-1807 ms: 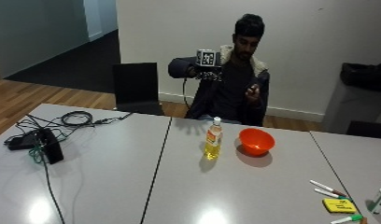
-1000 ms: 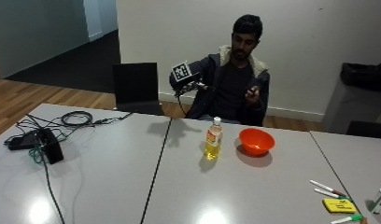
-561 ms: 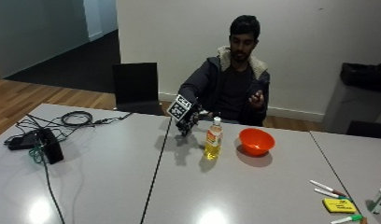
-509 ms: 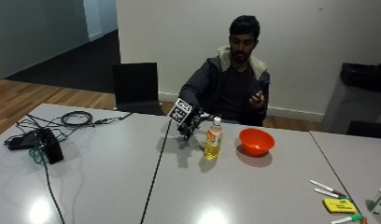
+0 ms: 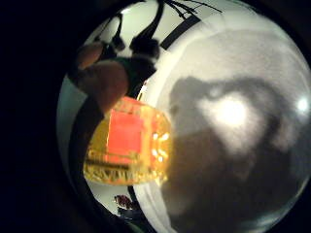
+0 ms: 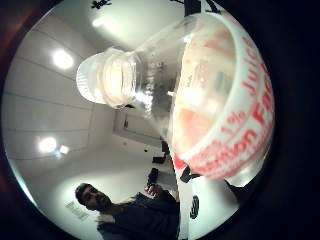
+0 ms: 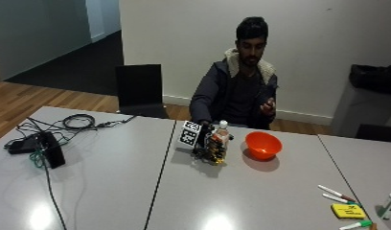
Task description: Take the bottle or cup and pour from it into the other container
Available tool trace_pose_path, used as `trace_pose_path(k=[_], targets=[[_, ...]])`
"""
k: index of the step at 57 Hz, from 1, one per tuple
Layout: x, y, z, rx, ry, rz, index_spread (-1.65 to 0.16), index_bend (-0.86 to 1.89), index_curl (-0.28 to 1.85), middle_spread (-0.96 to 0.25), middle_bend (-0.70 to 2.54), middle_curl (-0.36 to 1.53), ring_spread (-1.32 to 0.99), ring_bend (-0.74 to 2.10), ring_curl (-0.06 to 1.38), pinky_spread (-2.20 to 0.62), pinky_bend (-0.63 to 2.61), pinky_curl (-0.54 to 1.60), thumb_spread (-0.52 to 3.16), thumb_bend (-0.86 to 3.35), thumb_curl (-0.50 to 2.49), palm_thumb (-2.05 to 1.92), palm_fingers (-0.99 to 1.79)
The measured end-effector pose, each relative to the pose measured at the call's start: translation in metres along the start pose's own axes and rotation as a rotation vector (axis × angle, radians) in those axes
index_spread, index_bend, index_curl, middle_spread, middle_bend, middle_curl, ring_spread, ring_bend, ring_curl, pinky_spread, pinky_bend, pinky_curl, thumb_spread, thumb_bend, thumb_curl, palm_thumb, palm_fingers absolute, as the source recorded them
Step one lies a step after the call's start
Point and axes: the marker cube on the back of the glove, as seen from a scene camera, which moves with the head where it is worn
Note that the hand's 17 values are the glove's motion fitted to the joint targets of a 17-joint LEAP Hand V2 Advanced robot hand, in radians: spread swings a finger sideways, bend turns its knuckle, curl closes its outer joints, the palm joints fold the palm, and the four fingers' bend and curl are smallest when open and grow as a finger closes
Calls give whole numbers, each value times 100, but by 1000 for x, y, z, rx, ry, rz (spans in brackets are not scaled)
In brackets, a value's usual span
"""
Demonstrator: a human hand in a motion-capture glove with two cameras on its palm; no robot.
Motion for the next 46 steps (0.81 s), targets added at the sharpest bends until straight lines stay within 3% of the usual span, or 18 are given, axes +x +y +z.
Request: trace_pose_path(k=[10, 19, 23, 28, 34, 40, 46], targets=[[4, 0, -1, 3, -17, -23, -33, 10, 33, -23, 25, 34, -12, 52, 33, 23, 44, 25, 66, 2, 45, 96, 105], [5, -2, 0, 45, 0, -53, -32, 11, 32, -28, 27, 37, -18, 52, 35, 14, 44, 28, 64, -2, 47, 100, 110], [1, -7, -2, 17, 25, -181, -32, 11, 31, -29, 27, 38, -20, 51, 36, 12, 43, 28, 64, -3, 47, 101, 110], [-27, 3, -8, -9, 96, -82, -32, 11, 30, -30, 27, 39, -20, 51, 36, 11, 42, 29, 64, -3, 47, 101, 111], [-74, 16, -21, -159, 371, -222, -32, 11, 29, -31, 26, 39, -21, 51, 36, 10, 42, 30, 64, -3, 47, 101, 111], [-131, 9, -9, -31, 757, -255, -32, 11, 29, -31, 26, 40, -21, 50, 37, 10, 42, 30, 63, -3, 48, 101, 111], [-171, 21, 5, -168, 1087, -391, -32, 11, 28, -31, 26, 40, -21, 50, 37, 9, 41, 31, 64, -3, 48, 101, 111]])
